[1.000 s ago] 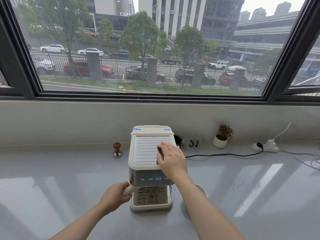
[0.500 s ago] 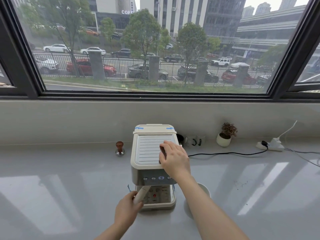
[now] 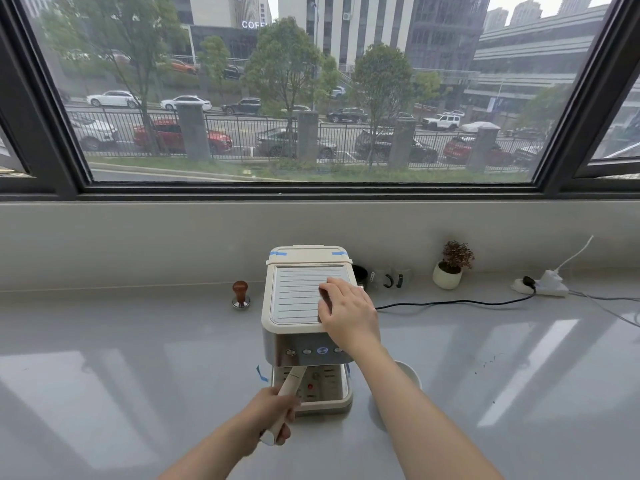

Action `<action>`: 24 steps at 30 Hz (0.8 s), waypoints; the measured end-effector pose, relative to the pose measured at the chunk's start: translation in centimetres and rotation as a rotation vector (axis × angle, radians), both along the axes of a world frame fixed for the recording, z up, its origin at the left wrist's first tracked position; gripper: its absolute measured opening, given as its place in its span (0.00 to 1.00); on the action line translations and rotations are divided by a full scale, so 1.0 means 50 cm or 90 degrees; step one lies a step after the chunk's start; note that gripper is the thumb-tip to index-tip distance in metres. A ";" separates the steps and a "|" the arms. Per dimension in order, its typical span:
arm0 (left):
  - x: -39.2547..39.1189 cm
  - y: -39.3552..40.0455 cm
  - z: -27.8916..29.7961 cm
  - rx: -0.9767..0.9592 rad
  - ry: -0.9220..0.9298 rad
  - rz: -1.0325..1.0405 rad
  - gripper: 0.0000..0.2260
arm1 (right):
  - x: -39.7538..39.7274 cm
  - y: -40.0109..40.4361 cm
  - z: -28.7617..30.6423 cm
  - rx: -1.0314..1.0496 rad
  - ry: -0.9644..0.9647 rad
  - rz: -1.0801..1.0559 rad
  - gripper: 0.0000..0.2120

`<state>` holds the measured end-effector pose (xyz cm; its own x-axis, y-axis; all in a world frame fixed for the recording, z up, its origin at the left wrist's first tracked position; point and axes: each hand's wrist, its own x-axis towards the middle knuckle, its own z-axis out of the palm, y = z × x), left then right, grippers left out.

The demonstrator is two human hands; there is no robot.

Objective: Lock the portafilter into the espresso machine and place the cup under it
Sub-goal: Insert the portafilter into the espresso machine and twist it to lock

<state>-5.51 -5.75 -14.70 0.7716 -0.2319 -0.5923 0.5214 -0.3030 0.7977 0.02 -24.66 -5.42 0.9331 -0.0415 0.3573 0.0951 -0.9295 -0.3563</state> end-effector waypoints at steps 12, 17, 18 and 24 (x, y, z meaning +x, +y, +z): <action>-0.035 -0.075 -0.020 -0.074 0.019 0.202 0.12 | -0.001 0.003 0.001 0.001 -0.003 -0.010 0.18; -0.048 -0.110 -0.027 -0.115 0.028 0.277 0.11 | -0.005 0.003 0.003 0.005 0.004 -0.009 0.18; -0.050 -0.113 -0.027 -0.120 0.028 0.282 0.11 | -0.005 0.002 0.003 0.005 0.007 -0.008 0.18; -0.050 -0.127 -0.031 -0.114 0.031 0.295 0.10 | -0.004 0.000 0.003 0.022 0.006 -0.015 0.17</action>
